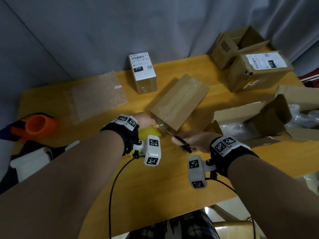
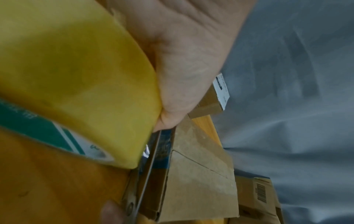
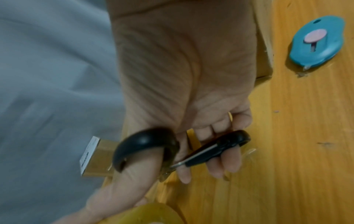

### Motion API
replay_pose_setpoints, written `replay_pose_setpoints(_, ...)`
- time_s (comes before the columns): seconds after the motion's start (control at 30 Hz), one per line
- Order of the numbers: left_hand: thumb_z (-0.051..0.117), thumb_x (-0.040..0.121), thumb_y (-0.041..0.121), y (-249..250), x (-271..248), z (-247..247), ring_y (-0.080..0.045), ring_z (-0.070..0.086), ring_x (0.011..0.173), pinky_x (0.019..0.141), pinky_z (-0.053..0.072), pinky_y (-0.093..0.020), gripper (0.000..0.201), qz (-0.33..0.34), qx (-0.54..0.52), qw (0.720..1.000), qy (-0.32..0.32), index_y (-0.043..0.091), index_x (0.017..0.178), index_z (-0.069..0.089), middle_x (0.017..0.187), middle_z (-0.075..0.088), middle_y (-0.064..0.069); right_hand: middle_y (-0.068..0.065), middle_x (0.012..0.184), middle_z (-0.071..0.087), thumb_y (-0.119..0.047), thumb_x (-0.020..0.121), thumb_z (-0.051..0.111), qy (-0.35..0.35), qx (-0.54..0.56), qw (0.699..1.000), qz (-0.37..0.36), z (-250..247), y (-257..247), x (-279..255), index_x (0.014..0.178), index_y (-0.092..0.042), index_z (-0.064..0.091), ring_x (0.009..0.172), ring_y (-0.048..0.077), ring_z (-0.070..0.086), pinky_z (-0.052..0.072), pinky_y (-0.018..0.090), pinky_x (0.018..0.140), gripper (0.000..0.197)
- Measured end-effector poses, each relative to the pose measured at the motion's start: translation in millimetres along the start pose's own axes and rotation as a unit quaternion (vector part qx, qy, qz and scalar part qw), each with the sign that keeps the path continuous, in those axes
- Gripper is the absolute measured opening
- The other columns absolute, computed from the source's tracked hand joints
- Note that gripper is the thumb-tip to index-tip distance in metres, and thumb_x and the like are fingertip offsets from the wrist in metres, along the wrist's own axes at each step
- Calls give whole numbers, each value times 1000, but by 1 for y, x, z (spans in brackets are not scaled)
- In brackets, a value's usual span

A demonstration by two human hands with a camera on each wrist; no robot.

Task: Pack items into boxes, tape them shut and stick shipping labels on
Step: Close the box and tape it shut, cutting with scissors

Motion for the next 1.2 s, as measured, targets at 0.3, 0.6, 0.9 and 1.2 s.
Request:
replay_pose_setpoints(0.3,58,93,27,1,4,0,-31,52,116,91,42,-33,42,-37,-40,998,25,-1,124,53,131,53,-15,2,77,58,-47,85,64,70,22,996,-41,-14,7,14,106,-31,64,72,17,53,40,32,75,26)
replay_pose_setpoints(0.6,57,93,24,-1,8,1,-25,50,90,78,40,-31,21,-21,-45,998,43,3,99,56,106,54,-14,1,53,48,-37,81,71,97,15,993,-61,-15,-2,14,106,-10,68,46,12,41,36,23,49,37)
replay_pose_setpoints(0.9,61,89,25,-19,6,4,-16,40,61,62,35,-28,29,5,-95,993,65,16,68,43,71,42,0,5,56,52,-41,80,72,144,-74,987,-15,-17,-1,16,102,-8,69,47,15,46,41,26,51,39)
replay_pose_setpoints(1.2,62,89,17,-48,-12,9,-25,58,100,84,43,-30,18,93,-208,964,137,4,102,65,107,65,-12,0,87,54,-40,82,72,165,-401,899,59,-3,6,25,112,-17,45,77,19,55,49,31,64,47)
Point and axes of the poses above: each hand's wrist, its own x-axis towards the middle knuckle, its own z-axis out of the palm, y = z × x, the point moved 6 cm from there along x, towards the middle knuckle
